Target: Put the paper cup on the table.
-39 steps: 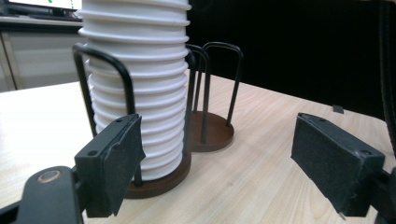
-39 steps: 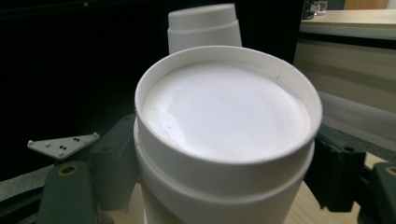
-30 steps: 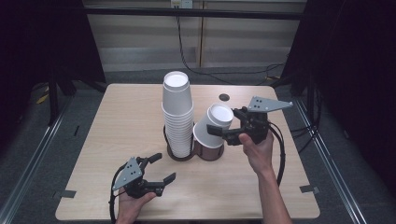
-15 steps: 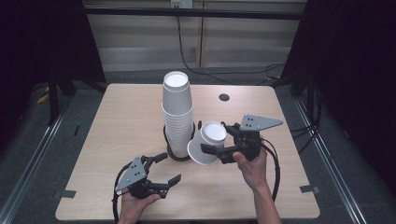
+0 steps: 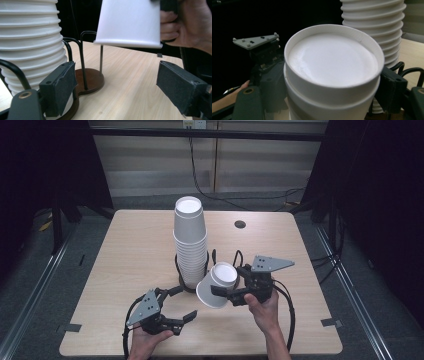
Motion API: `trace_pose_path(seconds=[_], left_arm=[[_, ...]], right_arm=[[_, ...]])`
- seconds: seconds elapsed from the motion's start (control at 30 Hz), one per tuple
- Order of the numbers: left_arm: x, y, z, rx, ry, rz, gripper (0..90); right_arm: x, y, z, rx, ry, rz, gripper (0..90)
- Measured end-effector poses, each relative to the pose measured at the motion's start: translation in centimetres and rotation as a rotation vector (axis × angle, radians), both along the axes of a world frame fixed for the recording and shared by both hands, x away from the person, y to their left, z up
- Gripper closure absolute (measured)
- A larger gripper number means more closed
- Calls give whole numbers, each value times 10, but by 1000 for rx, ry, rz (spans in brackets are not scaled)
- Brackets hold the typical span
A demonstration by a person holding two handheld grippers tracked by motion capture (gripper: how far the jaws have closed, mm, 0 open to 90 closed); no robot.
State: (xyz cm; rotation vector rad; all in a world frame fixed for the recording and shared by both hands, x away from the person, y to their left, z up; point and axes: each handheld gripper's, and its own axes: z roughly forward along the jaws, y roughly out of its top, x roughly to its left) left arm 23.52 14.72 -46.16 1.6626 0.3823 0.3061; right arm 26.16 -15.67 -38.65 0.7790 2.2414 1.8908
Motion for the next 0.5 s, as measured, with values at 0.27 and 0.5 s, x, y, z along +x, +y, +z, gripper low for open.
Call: trace_pose_path(seconds=[0.27,0.5], left_arm=[[1,-7,5,1,-14,-31,156],[0,-12,6,-14,-10,-51,156]], right_arm=[[0,10,-13,-12,20,34,225],[0,17,-20,-2,34,58,225]])
